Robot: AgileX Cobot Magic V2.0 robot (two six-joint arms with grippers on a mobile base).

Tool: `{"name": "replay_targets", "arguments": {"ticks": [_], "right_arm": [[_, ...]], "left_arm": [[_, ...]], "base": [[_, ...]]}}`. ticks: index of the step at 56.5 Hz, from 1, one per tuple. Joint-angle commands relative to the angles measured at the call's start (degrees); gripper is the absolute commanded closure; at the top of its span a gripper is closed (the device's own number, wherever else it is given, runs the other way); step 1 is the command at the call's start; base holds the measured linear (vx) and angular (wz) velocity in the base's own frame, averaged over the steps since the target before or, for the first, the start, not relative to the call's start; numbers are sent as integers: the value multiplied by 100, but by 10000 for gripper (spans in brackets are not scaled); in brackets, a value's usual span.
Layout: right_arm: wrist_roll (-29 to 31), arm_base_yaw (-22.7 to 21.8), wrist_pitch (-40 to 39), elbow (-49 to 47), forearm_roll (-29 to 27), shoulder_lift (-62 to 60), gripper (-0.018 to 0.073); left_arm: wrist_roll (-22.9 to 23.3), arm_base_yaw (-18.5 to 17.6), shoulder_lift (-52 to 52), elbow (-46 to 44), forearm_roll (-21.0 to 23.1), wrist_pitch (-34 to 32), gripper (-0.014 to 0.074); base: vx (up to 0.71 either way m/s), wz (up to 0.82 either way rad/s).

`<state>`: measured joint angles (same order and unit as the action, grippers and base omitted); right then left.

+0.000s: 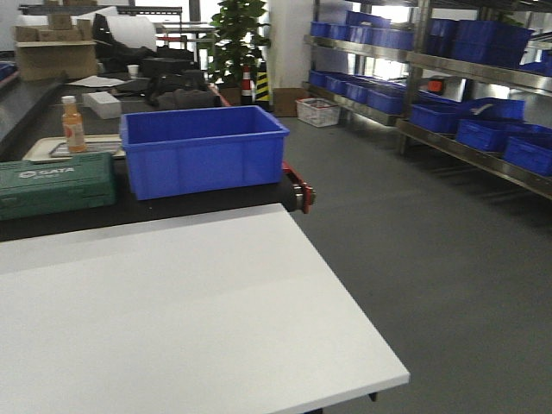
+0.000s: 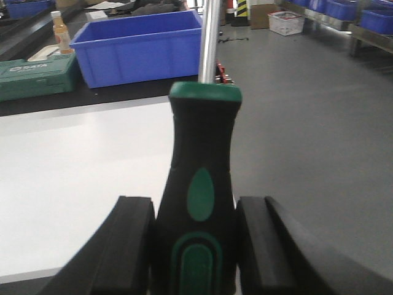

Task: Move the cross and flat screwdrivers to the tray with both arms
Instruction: 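Hold both screwdrivers while the base turns away from the table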

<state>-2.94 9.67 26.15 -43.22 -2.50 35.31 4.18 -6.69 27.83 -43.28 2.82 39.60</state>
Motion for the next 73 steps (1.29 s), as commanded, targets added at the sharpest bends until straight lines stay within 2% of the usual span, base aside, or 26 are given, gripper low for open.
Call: {"name": "replay_targets", "arguments": {"ticks": [1,44,73], "right_arm": [[13,4,-551,-193,19,9,567],[13,4,-551,-193,19,9,567],[13,4,-551,-193,19,9,567]], "left_arm": [[0,-22,22,-171,43,-540,595],[0,-22,22,-171,43,-540,595],[0,-22,22,-171,43,-540,595]], "base": [[-22,-54],[-14,-63],[6,-37]]}}
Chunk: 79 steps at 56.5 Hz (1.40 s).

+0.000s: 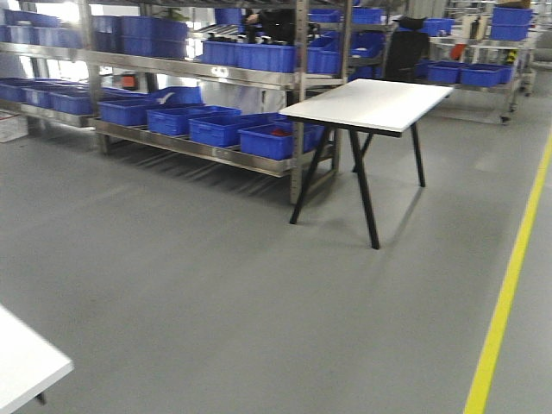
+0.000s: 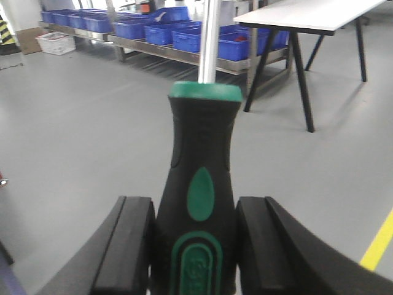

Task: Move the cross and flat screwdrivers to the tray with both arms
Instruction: 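Hold both screwdrivers while the base turns away from the table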

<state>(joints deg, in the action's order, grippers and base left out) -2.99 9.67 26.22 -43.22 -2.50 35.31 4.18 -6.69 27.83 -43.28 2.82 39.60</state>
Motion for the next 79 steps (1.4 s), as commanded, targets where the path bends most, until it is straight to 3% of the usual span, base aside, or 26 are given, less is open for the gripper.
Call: {"name": "replay_targets", "arguments": {"ticks": [1,39,79], "right_arm": [[18,4,-557,-193,19,9,567],[18,4,-557,-193,19,9,567],[18,4,-557,-193,19,9,567]], "left_arm": [[0,-22,22,-171,43,-540,595],[0,-22,22,-171,43,-540,595],[0,-22,22,-171,43,-540,595]], "base": [[13,-33],[22,-24],[42,-3]]}}
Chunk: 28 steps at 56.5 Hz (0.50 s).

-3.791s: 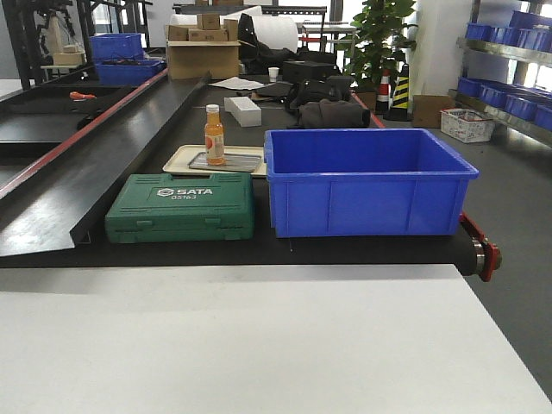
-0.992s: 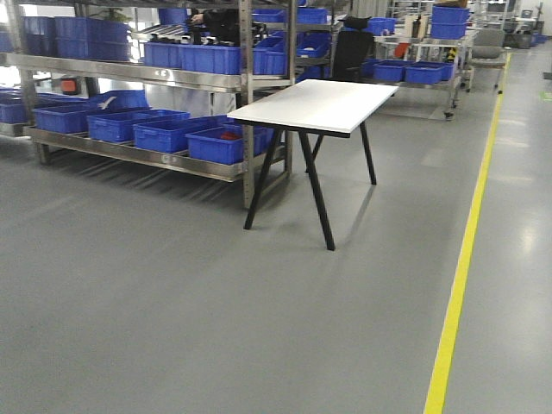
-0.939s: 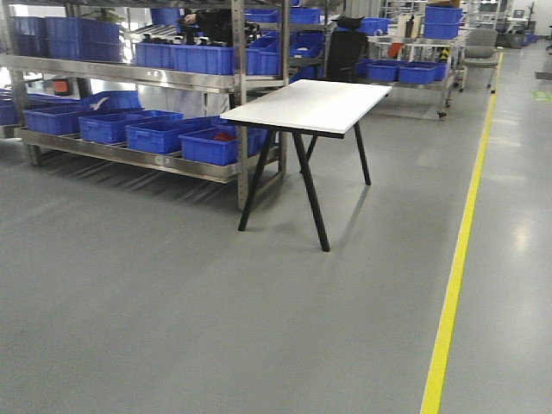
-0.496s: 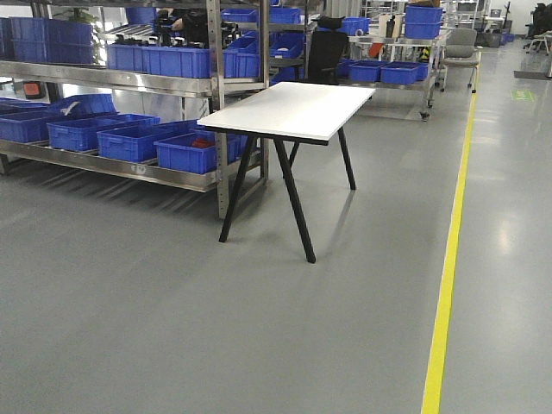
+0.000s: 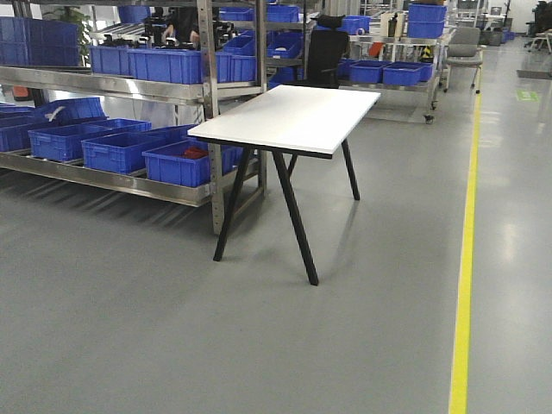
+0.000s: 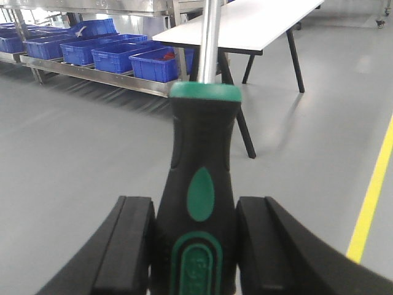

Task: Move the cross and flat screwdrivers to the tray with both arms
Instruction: 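Hold both screwdrivers while the base turns away from the table, then hold both screwdrivers while the base drives to the metal tray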

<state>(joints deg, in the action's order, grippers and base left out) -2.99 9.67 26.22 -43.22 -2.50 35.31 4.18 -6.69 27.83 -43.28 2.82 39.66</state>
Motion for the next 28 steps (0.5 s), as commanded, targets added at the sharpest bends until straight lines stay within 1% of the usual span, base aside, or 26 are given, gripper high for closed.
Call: {"name": "replay_targets", "arguments": {"ticks": [1,15,28], "right_arm": [[18,4,-557,-193,19,9,567],[18,4,-557,-193,19,9,567],[18,4,-557,-193,19,9,567]], "left_arm": [[0,-22,22,-171,43,-546,595],[0,-22,22,-171,43,-546,595],[0,-22,22,-171,43,-546,595]], "base": [[48,10],[47,20],[47,38]]}}
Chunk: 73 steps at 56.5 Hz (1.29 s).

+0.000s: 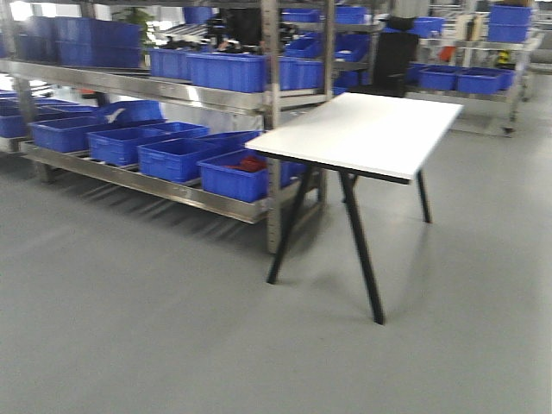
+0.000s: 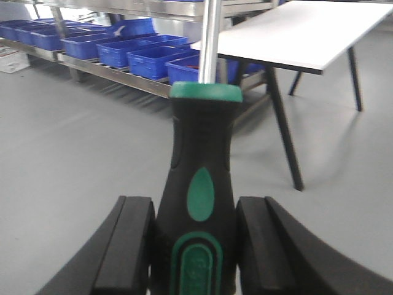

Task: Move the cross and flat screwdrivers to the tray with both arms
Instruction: 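Hold both screwdrivers while the base drives to the metal tray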

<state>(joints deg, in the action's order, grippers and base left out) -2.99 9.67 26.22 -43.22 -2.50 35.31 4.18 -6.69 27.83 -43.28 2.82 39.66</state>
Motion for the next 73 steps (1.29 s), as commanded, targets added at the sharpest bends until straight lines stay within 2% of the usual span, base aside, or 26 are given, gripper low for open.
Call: {"name": "replay_targets", "arguments": {"ticks": [1,41,73], "right_arm": [[18,4,-557,-193,19,9,567],[18,4,-557,-193,19,9,567],[18,4,-557,-193,19,9,567]], "left_arm": [[0,-22,22,-171,43,-546,595],[0,-22,22,-171,43,-546,595],[0,-22,22,-171,43,-547,596]], "base": [[49,48],[51,58],[55,30]]}}
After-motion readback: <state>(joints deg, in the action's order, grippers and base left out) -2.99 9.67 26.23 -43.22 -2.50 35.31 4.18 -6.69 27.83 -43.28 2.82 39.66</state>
